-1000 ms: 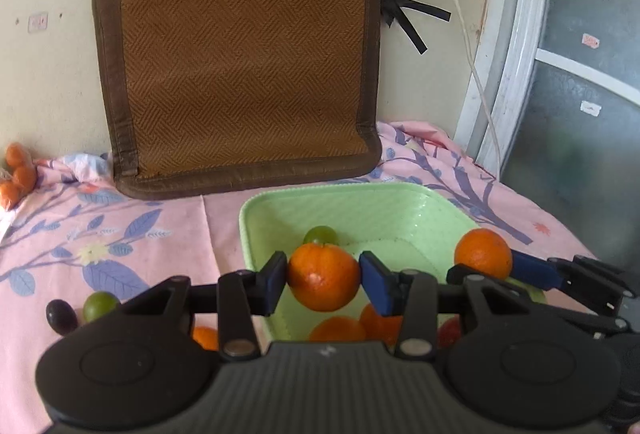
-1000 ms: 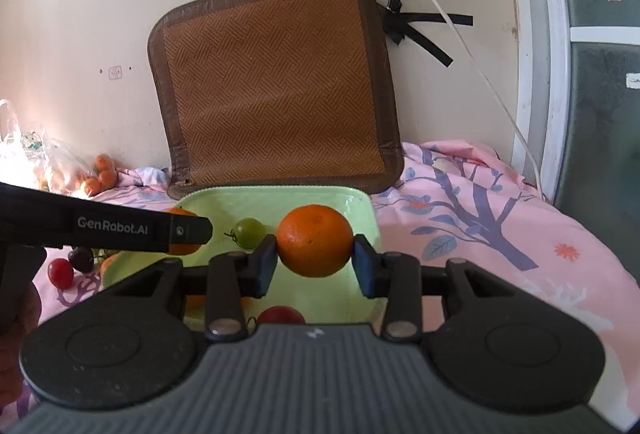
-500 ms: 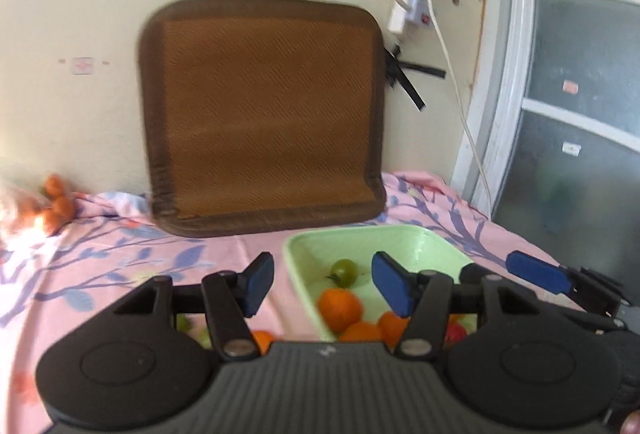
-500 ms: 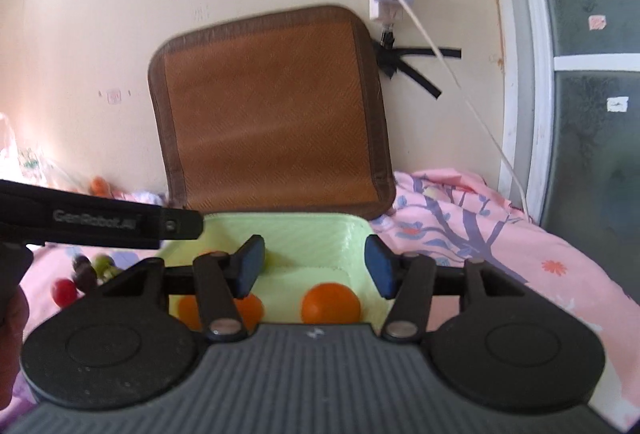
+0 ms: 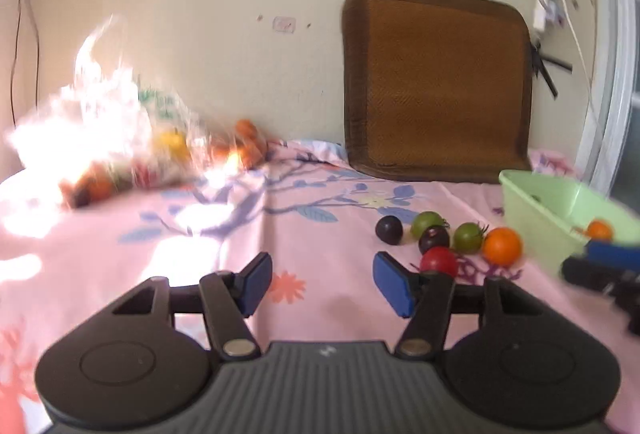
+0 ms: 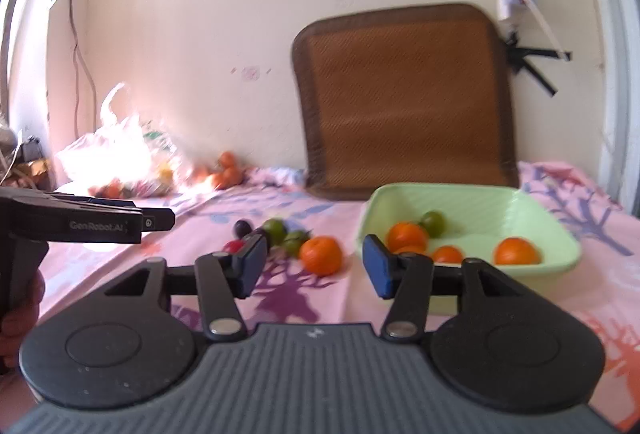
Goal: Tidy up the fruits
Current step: 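Grasp a dark purple tomato with the left tool while the right tool grasps a red tomato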
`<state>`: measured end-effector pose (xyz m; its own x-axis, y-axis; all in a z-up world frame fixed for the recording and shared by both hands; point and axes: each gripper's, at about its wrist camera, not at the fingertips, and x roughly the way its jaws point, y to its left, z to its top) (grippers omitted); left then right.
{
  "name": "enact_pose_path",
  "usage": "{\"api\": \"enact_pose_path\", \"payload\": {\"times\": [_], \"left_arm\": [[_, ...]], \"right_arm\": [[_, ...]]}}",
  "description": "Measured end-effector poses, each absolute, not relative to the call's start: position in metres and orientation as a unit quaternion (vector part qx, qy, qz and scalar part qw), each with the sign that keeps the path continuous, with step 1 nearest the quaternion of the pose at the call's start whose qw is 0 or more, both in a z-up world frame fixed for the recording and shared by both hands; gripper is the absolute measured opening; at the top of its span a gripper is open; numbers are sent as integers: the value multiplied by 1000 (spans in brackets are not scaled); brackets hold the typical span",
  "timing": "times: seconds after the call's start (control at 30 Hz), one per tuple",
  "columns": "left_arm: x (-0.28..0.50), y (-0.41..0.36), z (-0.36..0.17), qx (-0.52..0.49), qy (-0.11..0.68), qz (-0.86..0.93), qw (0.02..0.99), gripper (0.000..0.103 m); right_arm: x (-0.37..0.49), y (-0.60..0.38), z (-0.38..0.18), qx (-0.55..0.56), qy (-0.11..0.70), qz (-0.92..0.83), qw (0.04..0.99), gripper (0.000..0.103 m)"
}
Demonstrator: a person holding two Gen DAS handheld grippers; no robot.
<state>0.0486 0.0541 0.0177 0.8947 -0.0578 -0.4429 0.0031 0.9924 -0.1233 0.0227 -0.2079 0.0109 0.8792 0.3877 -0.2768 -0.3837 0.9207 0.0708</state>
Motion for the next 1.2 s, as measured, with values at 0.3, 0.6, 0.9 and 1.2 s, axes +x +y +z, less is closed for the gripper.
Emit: {"api": "enact_pose_path", "payload": {"times": [0.3, 0.6, 0.9, 1.2], "left_arm": [[37, 64, 18, -87, 193, -31, 977, 57], [33, 82, 18, -138, 170, -21, 976, 57], [35, 95, 16, -181, 170, -16, 969, 57], [38, 102, 14, -211, 175, -30, 961, 57]], "right_arm": [[44, -162, 14, -65, 184, 232, 953, 38], [115, -92, 25, -152, 220, 282, 922, 38], [152, -52, 4, -251, 274, 273, 887, 23], [71, -78, 22, -172, 227, 348, 893, 23]]}}
